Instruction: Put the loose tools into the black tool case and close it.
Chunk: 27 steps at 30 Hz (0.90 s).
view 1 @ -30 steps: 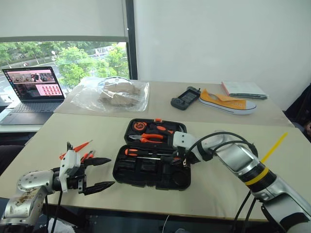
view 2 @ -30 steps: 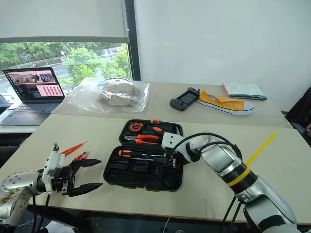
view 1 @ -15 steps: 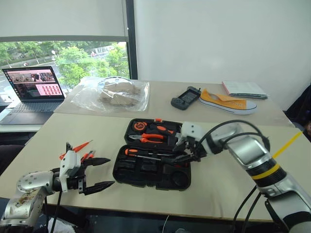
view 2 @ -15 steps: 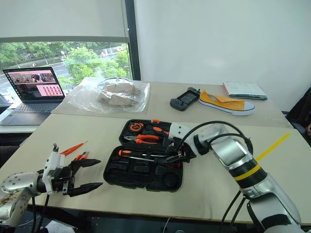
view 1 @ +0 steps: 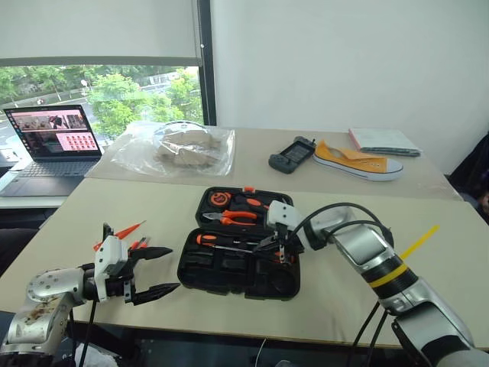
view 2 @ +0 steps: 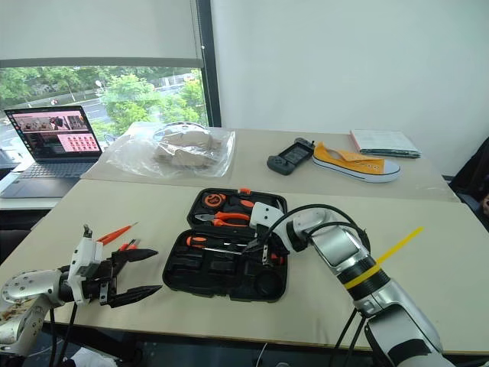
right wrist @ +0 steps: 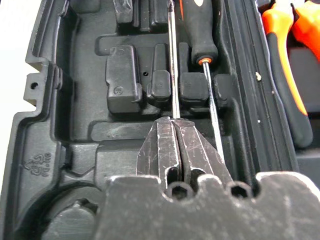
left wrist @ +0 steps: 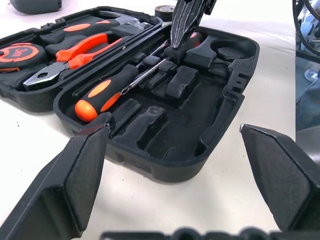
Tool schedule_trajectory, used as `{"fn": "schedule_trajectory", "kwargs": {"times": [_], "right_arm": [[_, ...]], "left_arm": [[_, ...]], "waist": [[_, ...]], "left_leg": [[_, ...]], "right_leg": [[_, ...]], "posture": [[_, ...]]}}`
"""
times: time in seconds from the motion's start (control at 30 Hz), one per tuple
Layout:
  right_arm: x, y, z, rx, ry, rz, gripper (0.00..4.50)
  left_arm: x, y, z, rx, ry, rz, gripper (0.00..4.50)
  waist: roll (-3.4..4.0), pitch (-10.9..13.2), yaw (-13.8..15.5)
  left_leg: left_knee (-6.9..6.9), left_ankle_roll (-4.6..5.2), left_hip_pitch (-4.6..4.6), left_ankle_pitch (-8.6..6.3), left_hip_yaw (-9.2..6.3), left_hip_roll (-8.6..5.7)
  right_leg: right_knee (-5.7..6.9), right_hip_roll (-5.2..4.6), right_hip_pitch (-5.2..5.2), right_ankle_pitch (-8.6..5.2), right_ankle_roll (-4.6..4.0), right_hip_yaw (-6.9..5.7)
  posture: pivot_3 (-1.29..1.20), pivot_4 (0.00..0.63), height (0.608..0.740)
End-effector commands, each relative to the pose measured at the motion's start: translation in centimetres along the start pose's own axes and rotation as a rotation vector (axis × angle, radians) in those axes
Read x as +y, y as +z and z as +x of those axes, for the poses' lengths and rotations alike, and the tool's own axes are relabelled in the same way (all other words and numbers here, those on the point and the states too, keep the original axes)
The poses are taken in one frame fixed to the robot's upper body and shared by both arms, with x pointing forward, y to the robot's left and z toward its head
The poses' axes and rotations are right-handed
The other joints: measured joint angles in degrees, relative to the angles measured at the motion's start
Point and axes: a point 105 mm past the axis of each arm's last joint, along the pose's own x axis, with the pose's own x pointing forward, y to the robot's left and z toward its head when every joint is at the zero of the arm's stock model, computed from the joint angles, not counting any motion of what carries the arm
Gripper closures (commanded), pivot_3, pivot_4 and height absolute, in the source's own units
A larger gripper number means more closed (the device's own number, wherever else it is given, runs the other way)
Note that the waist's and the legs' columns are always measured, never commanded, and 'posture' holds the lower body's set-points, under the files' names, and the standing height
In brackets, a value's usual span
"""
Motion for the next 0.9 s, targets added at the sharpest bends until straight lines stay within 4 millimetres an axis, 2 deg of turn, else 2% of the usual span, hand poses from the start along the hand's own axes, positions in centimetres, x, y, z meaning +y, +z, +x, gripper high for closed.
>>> {"fn": "schedule_trajectory", "kwargs": {"times": [0.03, 0.13, 0.2, 0.3, 0.4, 0.47, 0.6, 0.67, 0.83, 0.87, 0.9], "right_arm": [[-0.3, -1.7, 0.7, 0.065, -0.021, 0.031, 4.47], [-0.1, -2.3, 1.2, 0.095, -0.011, 0.039, 4.47], [0.1, -1.8, 1.7, 0.070, -0.003, 0.031, 4.47], [0.5, 1.5, 1.6, -0.122, 0.011, 0.009, 4.47], [0.5, 5.0, -1.1, -0.374, -0.045, -0.045, 4.47], [1.5, 5.4, -3.0, -0.452, -0.039, -0.066, 3.90], [3.8, 4.3, -6.9, -0.613, -0.084, -0.093, 2.73], [4.6, 2.8, -8.3, -0.644, -0.146, -0.091, 2.08], [6.5, -1.3, -10.5, -0.709, -0.316, -0.072, 0.31], [6.8, -1.8, -10.6, -0.716, -0.338, -0.048, 0.01], [7.1, -2.1, -10.9, -0.743, -0.338, 0.001, 0.01]], "left_arm": [[0.1, 0.7, -0.3, -0.010, 0.018, 0.042, 0.00], [0.1, 0.5, -0.6, -0.004, 0.032, 0.037, 0.00], [0.1, 0.5, -0.8, -0.004, 0.045, 0.034, 0.00], [0.2, 0.4, -1.5, -0.010, 0.100, 0.033, 0.00], [0.8, 0.1, -3.6, -0.020, 0.222, 0.018, 0.00], [1.1, -0.1, -5.5, -0.019, 0.321, 0.004, 0.00], [1.4, -1.4, -10.7, 0.023, 0.580, -0.067, 0.00], [1.0, -2.2, -13.3, 0.042, 0.698, -0.115, 0.00], [-0.3, -4.6, -18.8, 0.084, 0.946, -0.234, 0.00], [-0.4, -5.0, -19.4, 0.083, 0.980, -0.264, 0.00], [-0.3, -5.4, -19.6, 0.093, 0.995, -0.285, 0.00]], "waist": [[0.00, 0.0, -0.1], [0.01, 0.0, -0.1], [0.01, -0.1, -0.2], [-0.01, -0.1, -0.6], [0.06, -0.1, -1.0], [0.11, 0.0, -1.0], [0.05, -0.1, -0.3], [0.05, -0.1, 0.1], [0.03, -0.1, 0.4], [0.02, -0.1, 0.4], [0.04, 0.0, 0.4]], "left_leg": [[0.00, -0.02, 0.02, 0.01, 0.00, 0.00], [0.00, -0.07, 0.09, 0.04, 0.00, 0.03], [0.00, -0.10, 0.13, 0.06, 0.00, 0.04], [-0.01, -0.15, 0.21, 0.09, 0.01, 0.09], [-0.04, -0.25, 0.14, 0.14, -0.02, 0.17], [-0.05, -0.28, -0.04, 0.16, -0.08, 0.18], [-0.11, -0.18, -0.07, 0.09, -0.19, 0.15], [-0.15, -0.10, -0.07, 0.03, -0.18, 0.11], [-0.18, -0.03, -0.02, -0.03, -0.16, 0.06], [-0.17, -0.03, -0.01, -0.03, -0.17, 0.06], [-0.17, -0.03, 0.00, -0.04, -0.17, 0.07]], "right_leg": [[0.00, 0.00, 0.01, 0.01, -0.02, 0.01], [0.03, 0.01, 0.06, 0.04, -0.06, 0.01], [0.04, 0.01, 0.07, 0.06, -0.10, 0.02], [0.05, 0.00, 0.11, 0.11, -0.19, 0.05], [0.05, -0.02, 0.03, 0.14, -0.24, 0.04], [0.08, 0.00, -0.11, 0.14, -0.27, 0.01], [-0.12, -0.02, -0.04, 0.09, -0.20, -0.12], [-0.22, -0.03, -0.01, 0.06, -0.15, -0.15], [-0.27, -0.21, 0.05, 0.04, -0.11, -0.13], [-0.26, -0.20, 0.07, 0.03, -0.10, -0.13], [-0.25, -0.19, 0.08, 0.03, -0.09, -0.13]], "posture": [[0.00, 0.150, 0.740], [0.00, 0.150, 0.740], [0.00, 0.150, 0.740], [0.00, 0.150, 0.740], [0.00, 0.150, 0.740], [0.00, 0.150, 0.740], [0.00, 0.150, 0.740], [0.00, 0.150, 0.740], [0.00, 0.150, 0.740], [0.00, 0.150, 0.740], [0.00, 0.150, 0.740]]}}
